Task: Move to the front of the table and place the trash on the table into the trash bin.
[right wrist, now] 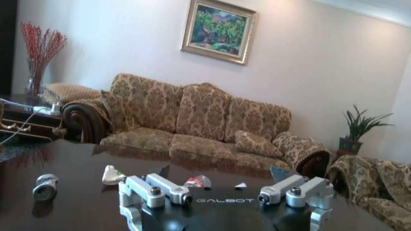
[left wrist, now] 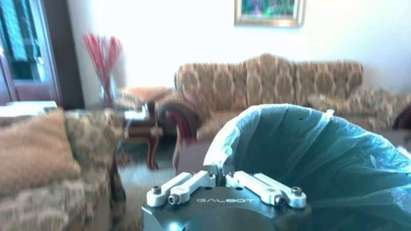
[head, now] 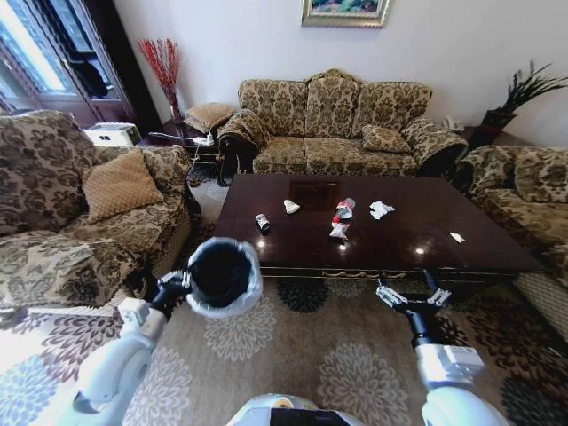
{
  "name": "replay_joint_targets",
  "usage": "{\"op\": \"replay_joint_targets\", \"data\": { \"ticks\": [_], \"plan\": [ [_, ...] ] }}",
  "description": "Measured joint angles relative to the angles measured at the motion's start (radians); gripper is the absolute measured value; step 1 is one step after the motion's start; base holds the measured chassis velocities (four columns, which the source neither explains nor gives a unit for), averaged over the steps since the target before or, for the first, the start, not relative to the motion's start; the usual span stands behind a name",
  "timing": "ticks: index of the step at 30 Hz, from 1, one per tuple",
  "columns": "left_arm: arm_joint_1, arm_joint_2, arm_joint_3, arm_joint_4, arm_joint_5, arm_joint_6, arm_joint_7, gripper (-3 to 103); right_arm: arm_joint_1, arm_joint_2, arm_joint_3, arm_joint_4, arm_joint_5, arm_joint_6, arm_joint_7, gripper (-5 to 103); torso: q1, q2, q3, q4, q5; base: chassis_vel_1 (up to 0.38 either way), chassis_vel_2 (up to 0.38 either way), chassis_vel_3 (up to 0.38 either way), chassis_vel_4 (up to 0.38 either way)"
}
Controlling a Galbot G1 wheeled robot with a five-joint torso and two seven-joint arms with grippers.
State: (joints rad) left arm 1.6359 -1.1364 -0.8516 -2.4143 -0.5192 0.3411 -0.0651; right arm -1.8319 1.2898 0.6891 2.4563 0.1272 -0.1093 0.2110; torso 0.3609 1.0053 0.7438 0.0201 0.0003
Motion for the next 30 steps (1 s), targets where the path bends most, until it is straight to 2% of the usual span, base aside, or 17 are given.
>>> {"op": "replay_joint_targets", "data": {
  "ticks": [2, 5, 6, 7, 9, 11, 16, 22, 30],
  "plan": [
    [-0.003, 0.001, -0.012, -0.024, -0.006, 0.007, -0.018, 2, 0.001, -0.001, 0.010, 0.001, 0.010, 0.000, -0.004, 100, 0.000, 0.000, 0.000, 0.0000, -0.0001, 0.000, 0.000, 0.000, 0.000],
    [-0.001, 0.001, -0.031, -0.078, -0.044, 0.036, -0.079, 2, 0.006, -0.005, 0.024, 0.001, 0.032, -0.002, -0.011, 100, 0.000, 0.000, 0.000, 0.0002, -0.0002, 0.000, 0.000, 0.000, 0.000],
    [0.004, -0.002, -0.031, -0.095, -0.083, 0.049, -0.141, 2, 0.011, -0.009, 0.029, 0.002, 0.046, -0.008, -0.019, 100, 0.000, 0.000, 0.000, 0.0002, -0.0001, 0.000, 0.000, 0.000, 0.000],
    [0.004, -0.002, -0.031, -0.095, -0.083, 0.049, -0.141, 2, 0.011, -0.009, 0.029, 0.002, 0.046, -0.008, -0.019, 100, 0.000, 0.000, 0.000, 0.0002, -0.0001, 0.000, 0.000, 0.000, 0.000],
    [0.012, -0.012, -0.022, -0.100, -0.114, 0.051, -0.186, 2, 0.019, -0.015, 0.030, 0.008, 0.061, -0.022, -0.029, 100, 0.000, 0.000, 0.000, 0.0002, -0.0002, 0.000, 0.000, 0.000, 0.000],
    [0.016, -0.020, -0.007, -0.100, -0.117, 0.030, -0.205, 2, 0.027, -0.023, 0.020, 0.017, 0.072, -0.039, -0.032, 100, 0.000, 0.000, 0.000, 0.0002, -0.0003, 0.000, 0.000, 0.000, 0.000],
    [0.021, -0.034, 0.019, -0.097, -0.115, 0.008, -0.219, 2, 0.043, -0.041, 0.003, 0.030, 0.081, -0.068, -0.035, 100, 0.000, 0.000, 0.000, 0.0002, -0.0004, 0.000, 0.000, 0.000, 0.000],
    [0.032, -0.044, 0.046, -0.092, -0.058, -0.015, -0.201, 2, 0.053, -0.052, 0.003, 0.043, 0.129, -0.110, -0.035, 100, 0.000, 0.000, 0.000, 0.0003, -0.0003, 0.000, 0.000, 0.000, 0.000],
    [0.038, -0.056, 0.071, -0.089, 0.017, -0.052, -0.170, 2, 0.052, -0.048, 0.003, 0.045, 0.112, -0.102, -0.036, 100, 0.000, 0.000, 0.000, 0.0002, -0.0002, 0.000, 0.000, 0.000, 0.000]
  ]
}}
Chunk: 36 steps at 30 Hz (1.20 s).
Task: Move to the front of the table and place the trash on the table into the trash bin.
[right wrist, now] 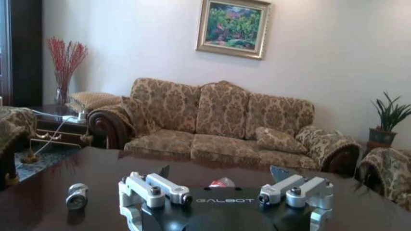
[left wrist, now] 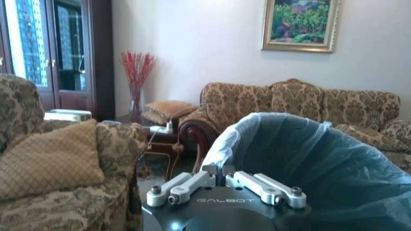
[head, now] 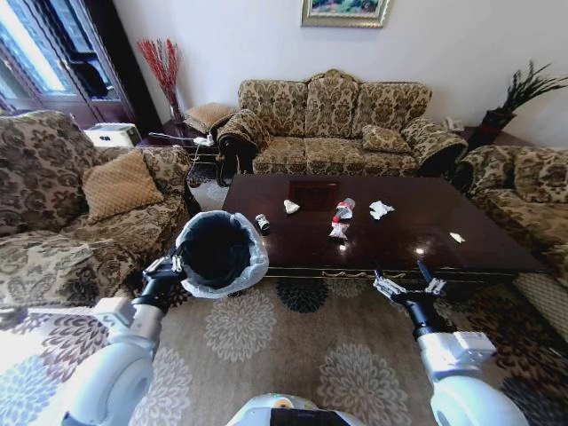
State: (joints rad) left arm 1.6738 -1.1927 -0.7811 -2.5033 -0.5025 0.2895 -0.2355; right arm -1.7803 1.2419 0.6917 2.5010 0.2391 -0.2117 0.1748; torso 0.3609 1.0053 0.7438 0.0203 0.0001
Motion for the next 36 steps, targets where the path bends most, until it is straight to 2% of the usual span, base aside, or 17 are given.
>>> {"op": "replay_joint_targets", "data": {
  "ticks": [14, 27, 32, 36],
  "plan": [
    [-0.008, -0.010, 0.012, 0.005, 0.034, -0.012, 0.050, 2, -0.009, 0.013, -0.038, 0.000, -0.065, -0.007, 0.003, 100, 0.000, 0.000, 0.000, 0.0002, 0.0001, -0.177, 0.185, 0.166, -0.176],
    [-0.021, -0.011, 0.018, 0.024, 0.032, -0.014, 0.086, 2, -0.004, 0.005, -0.058, -0.007, -0.060, -0.007, 0.007, 100, 0.002, -0.001, 0.001, -0.0001, -0.0002, -0.245, 0.240, 0.256, -0.236],
    [-0.030, -0.012, 0.017, 0.034, 0.032, -0.016, 0.090, 2, 0.020, -0.030, -0.081, -0.022, -0.009, -0.007, 0.019, 100, 0.000, 0.000, 0.000, -0.0002, -0.0001, -0.007, 0.016, 0.005, -0.003],
    [-0.036, -0.007, 0.013, 0.046, 0.036, -0.030, 0.078, 2, 0.094, -0.097, -0.091, -0.060, 0.094, -0.007, 0.032, 100, -0.002, 0.001, -0.001, 0.0004, -0.0002, 0.086, -0.007, -0.019, 0.093]
  ]
}}
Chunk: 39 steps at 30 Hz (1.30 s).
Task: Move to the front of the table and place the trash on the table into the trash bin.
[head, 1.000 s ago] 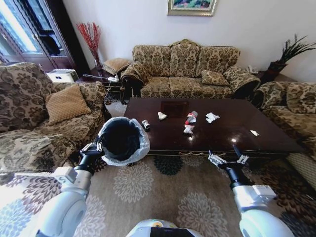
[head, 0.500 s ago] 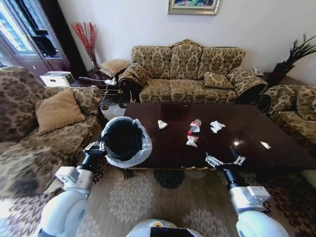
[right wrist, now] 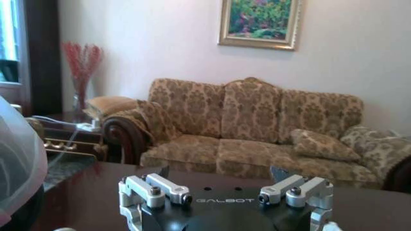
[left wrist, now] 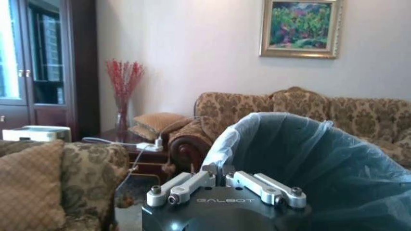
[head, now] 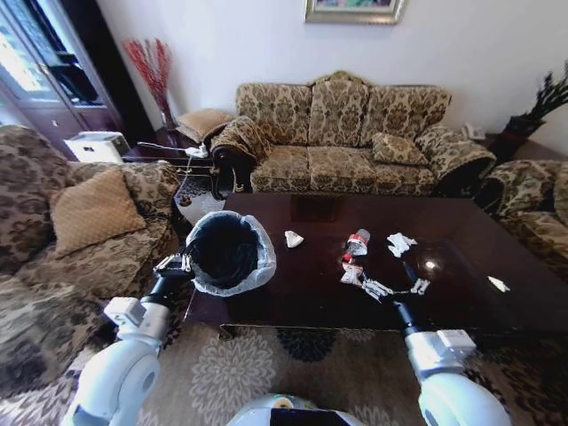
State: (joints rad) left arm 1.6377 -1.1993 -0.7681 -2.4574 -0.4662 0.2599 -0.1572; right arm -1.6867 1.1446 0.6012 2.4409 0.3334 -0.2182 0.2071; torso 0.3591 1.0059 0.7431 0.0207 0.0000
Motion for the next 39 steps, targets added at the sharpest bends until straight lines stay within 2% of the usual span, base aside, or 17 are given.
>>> {"op": "replay_joint_targets", "data": {
  "ticks": [1, 7, 13, 16, 17, 20, 22, 24, 26, 29, 30, 34, 35, 39],
  "plan": [
    [0.000, 0.000, 0.000, 0.000, 0.000, 0.000, 0.000, 2, 0.000, 0.000, 0.000, 0.000, 0.000, 0.000, 0.000, 100, 0.000, 0.000, 0.000, 0.0000, 0.0000, 0.099, -0.026, -0.035, 0.072],
    [-0.045, 0.038, 0.013, 0.052, 0.015, -0.020, 0.008, 2, 0.082, -0.070, -0.034, -0.076, 0.162, 0.016, -0.001, 100, 0.003, -0.001, 0.001, -0.0005, 0.0000, 0.017, 0.003, -0.002, 0.012],
    [-0.043, 0.051, 0.005, 0.080, 0.014, -0.026, 0.018, 2, 0.193, -0.125, -0.094, -0.210, 0.183, 0.028, -0.017, 100, 0.002, -0.001, 0.001, -0.0009, 0.0002, 0.000, 0.000, 0.000, 0.000],
    [-0.040, 0.045, -0.018, 0.103, 0.036, -0.031, -0.012, 2, 0.332, -0.175, -0.209, -0.334, 0.195, 0.030, -0.023, 100, 0.001, -0.001, 0.001, -0.0003, -0.0001, 0.000, 0.000, 0.000, 0.000],
    [-0.040, 0.045, -0.018, 0.103, 0.036, -0.031, -0.012, 2, 0.332, -0.175, -0.209, -0.334, 0.195, 0.030, -0.023, 100, 0.001, -0.001, 0.001, -0.0003, -0.0001, 0.000, 0.000, 0.000, 0.000],
    [-0.061, 0.043, -0.051, 0.117, 0.037, -0.031, -0.029, 2, 0.494, -0.195, -0.355, -0.417, 0.218, 0.028, -0.011, 100, 0.002, -0.001, 0.001, -0.0001, -0.0002, 0.000, 0.000, 0.000, 0.000],
    [-0.064, 0.043, -0.061, 0.118, 0.034, -0.031, -0.029, 2, 0.535, -0.195, -0.393, -0.436, 0.223, 0.026, -0.006, 100, 0.002, -0.001, 0.001, -0.0002, -0.0001, 0.000, 0.000, 0.000, 0.000],
    [-0.065, 0.044, -0.079, 0.118, 0.025, -0.031, -0.028, 2, 0.630, -0.184, -0.501, -0.481, 0.251, 0.019, 0.016, 100, 0.002, -0.001, 0.001, -0.0005, -0.0001, 0.000, 0.000, 0.000, 0.000],
    [-0.065, 0.042, -0.085, 0.118, 0.023, -0.031, -0.029, 2, 0.662, -0.175, -0.544, -0.499, 0.264, 0.017, 0.029, 100, 0.002, -0.001, 0.001, -0.0006, -0.0002, 0.000, 0.000, 0.000, 0.000],
    [-0.063, 0.032, -0.105, 0.118, 0.016, -0.028, -0.040, 2, 0.770, -0.128, -0.711, -0.583, 0.312, 0.016, 0.070, 100, 0.002, -0.001, 0.001, -0.0004, -0.0001, 0.000, 0.000, 0.000, 0.000],
    [-0.063, 0.032, -0.105, 0.118, 0.016, -0.028, -0.040, 2, 0.770, -0.128, -0.711, -0.583, 0.312, 0.016, 0.070, 100, 0.002, -0.001, 0.001, -0.0004, -0.0001, 0.000, 0.000, 0.000, 0.000],
    [-0.046, 0.010, -0.120, 0.111, 0.018, -0.026, -0.033, 2, 0.923, -0.047, -0.860, -0.734, 0.331, 0.037, 0.085, 100, 0.002, -0.001, 0.001, -0.0003, -0.0002, 0.000, 0.000, 0.000, 0.000],
    [-0.046, 0.010, -0.120, 0.111, 0.018, -0.026, -0.033, 2, 0.923, -0.047, -0.860, -0.734, 0.331, 0.037, 0.085, 100, 0.002, -0.001, 0.001, -0.0003, -0.0002, 0.000, 0.000, 0.000, 0.000],
    [-0.038, 0.001, -0.133, 0.103, 0.024, -0.026, -0.028, 2, 1.048, 0.044, -0.954, -0.894, 0.357, 0.068, 0.090, 100, 0.002, -0.001, 0.001, -0.0003, -0.0002, 0.000, 0.000, 0.000, 0.000]
  ]
}}
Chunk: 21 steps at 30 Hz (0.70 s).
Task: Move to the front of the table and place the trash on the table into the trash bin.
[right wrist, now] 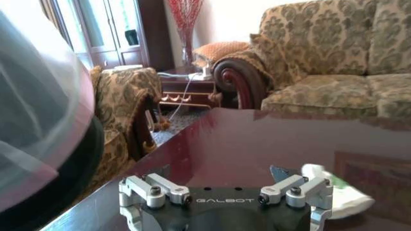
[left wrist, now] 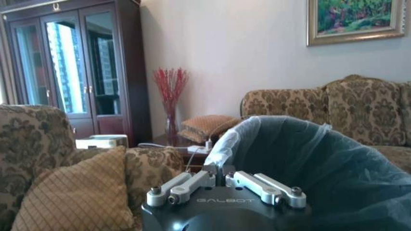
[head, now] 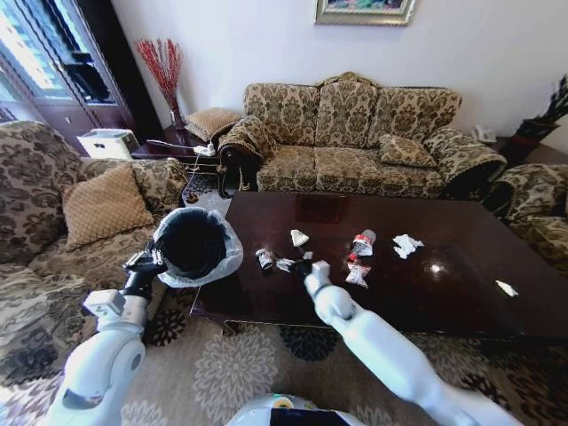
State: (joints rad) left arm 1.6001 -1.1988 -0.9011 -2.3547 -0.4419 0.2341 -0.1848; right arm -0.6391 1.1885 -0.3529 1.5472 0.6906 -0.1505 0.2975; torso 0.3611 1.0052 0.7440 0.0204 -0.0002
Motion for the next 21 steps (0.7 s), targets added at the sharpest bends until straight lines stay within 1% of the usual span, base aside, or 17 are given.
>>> {"op": "replay_joint_targets", "data": {
  "ticks": [1, 3, 5, 6, 9, 11, 13, 15, 18, 21],
  "plan": [
    [0.000, 0.000, 0.000, 0.000, 0.000, 0.000, 0.000, 2, 0.000, 0.000, 0.000, 0.000, 0.000, 0.000, 0.000, 100, 0.000, 0.000, 0.000, 0.0000, 0.0000, 0.000, 0.000, 0.000, 0.000],
    [0.000, 0.000, -0.007, -0.003, 0.000, 0.000, -0.001, 2, 0.025, 0.031, -0.021, -0.047, 0.011, 0.002, 0.000, 100, 0.000, 0.000, 0.000, 0.0000, -0.0002, 0.000, 0.000, 0.000, 0.000],
    [0.004, 0.000, -0.019, -0.008, 0.000, 0.001, -0.002, 2, 0.042, 0.075, -0.045, -0.102, 0.022, 0.002, 0.020, 100, 0.000, 0.000, 0.000, 0.0001, -0.0001, 0.000, 0.000, 0.000, 0.000],
    [0.004, 0.000, -0.019, -0.008, 0.000, 0.001, -0.002, 2, 0.042, 0.075, -0.045, -0.102, 0.022, 0.002, 0.020, 100, 0.000, 0.000, 0.000, 0.0001, -0.0001, 0.000, 0.000, 0.000, 0.000],
    [0.011, 0.000, -0.036, -0.013, -0.001, 0.001, -0.002, 2, 0.043, 0.115, -0.056, -0.144, 0.013, -0.001, 0.049, 100, 0.000, 0.000, 0.000, 0.0000, 0.0001, 0.000, 0.000, 0.000, 0.000],
    [0.012, 0.001, -0.038, -0.014, -0.001, 0.001, -0.001, 2, 0.042, 0.120, -0.056, -0.148, 0.012, -0.003, 0.056, 100, 0.000, 0.000, 0.000, -0.0001, 0.0002, 0.000, 0.000, 0.000, 0.000],
    [0.013, 0.001, -0.040, -0.014, -0.002, 0.000, -0.001, 2, 0.039, 0.135, -0.055, -0.165, 0.008, -0.015, 0.083, 100, 0.000, 0.000, 0.000, -0.0001, 0.0001, 0.000, 0.000, 0.000, 0.000],
    [0.014, 0.002, -0.040, -0.014, -0.003, 0.000, 0.001, 2, 0.037, 0.140, -0.052, -0.175, 0.007, -0.016, 0.088, 100, 0.000, 0.000, 0.000, -0.0001, 0.0001, 0.000, 0.000, 0.000, 0.000],
    [0.014, 0.006, -0.040, -0.015, -0.004, 0.000, 0.004, 2, 0.033, 0.151, -0.044, -0.193, 0.010, -0.020, 0.089, 100, 0.000, 0.000, 0.000, -0.0001, 0.0000, 0.000, 0.000, 0.000, 0.000],
    [0.014, 0.012, -0.039, -0.021, -0.005, 0.000, 0.005, 2, 0.026, 0.158, -0.033, -0.206, 0.012, -0.048, 0.072, 100, 0.000, 0.000, 0.000, -0.0002, 0.0002, 0.000, 0.000, 0.000, 0.000]
  ]
}}
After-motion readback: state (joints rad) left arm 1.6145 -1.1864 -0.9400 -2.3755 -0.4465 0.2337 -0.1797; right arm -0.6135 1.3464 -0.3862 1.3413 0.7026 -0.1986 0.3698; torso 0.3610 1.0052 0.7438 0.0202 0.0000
